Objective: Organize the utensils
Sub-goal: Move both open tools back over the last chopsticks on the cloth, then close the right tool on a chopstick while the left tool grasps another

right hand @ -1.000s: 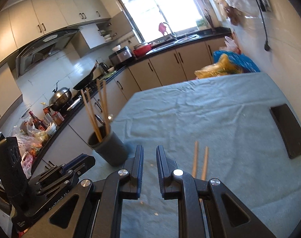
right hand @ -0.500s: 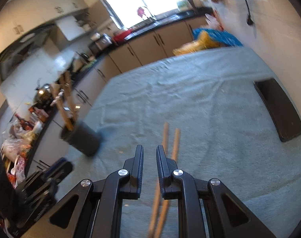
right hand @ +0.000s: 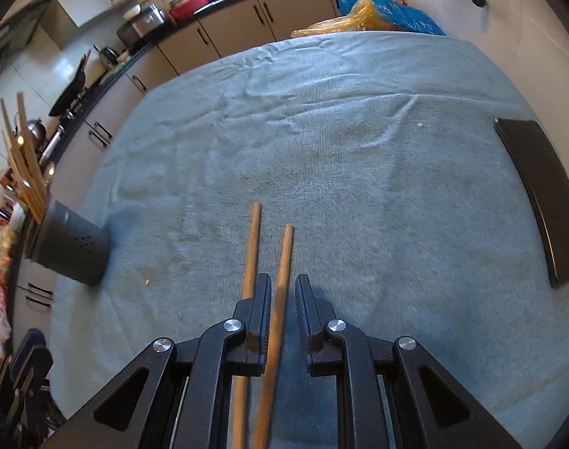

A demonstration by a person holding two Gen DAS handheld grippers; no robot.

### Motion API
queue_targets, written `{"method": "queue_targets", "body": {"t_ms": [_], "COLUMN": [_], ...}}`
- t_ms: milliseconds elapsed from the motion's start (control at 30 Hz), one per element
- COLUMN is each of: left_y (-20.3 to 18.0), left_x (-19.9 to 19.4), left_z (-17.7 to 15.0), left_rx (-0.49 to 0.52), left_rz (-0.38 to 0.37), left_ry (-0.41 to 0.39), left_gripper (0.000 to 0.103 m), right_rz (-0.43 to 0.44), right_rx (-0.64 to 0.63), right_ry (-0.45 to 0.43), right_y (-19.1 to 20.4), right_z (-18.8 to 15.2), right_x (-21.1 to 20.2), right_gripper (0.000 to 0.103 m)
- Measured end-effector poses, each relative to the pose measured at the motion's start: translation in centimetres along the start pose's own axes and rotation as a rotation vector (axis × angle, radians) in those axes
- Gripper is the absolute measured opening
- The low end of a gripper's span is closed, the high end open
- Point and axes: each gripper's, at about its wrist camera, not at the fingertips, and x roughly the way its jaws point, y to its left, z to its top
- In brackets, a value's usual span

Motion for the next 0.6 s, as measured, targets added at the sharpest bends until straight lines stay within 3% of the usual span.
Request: {"method": "queue_targets", "body": {"t_ms": [233,267,367,600], "left_y": [0.4,0.3,-0.3,-3.3], "left_x": [0.7,0.9,1.4,5.2], "left_z": [0.0,0.2,0.6,2.9], "left_rx": [-0.01,-0.012,-0.011,-0.046], "left_rz": [-0.012,-0.023,-0.054,-0.207], "left_ry": [0.023,0.031,0.06,0.206], "left_gripper": [0.019,0.019,0.019,0.019], "right_rz": [-0.095,-0.105,-0.146,-0.083], "right_rx": [-0.079,-0.096,-0.122,-0.002], "right_ry": [0.028,0.028,0.024,-0.082], "right_y": [1.2,1.3,0.5,-3.6], "right_z": [0.4,0.2,-0.1,-1.1], "right_x": [1.6,1.5,1.1,-2.8], "right_gripper": [0.014,0.008,0.007,0.007]}}
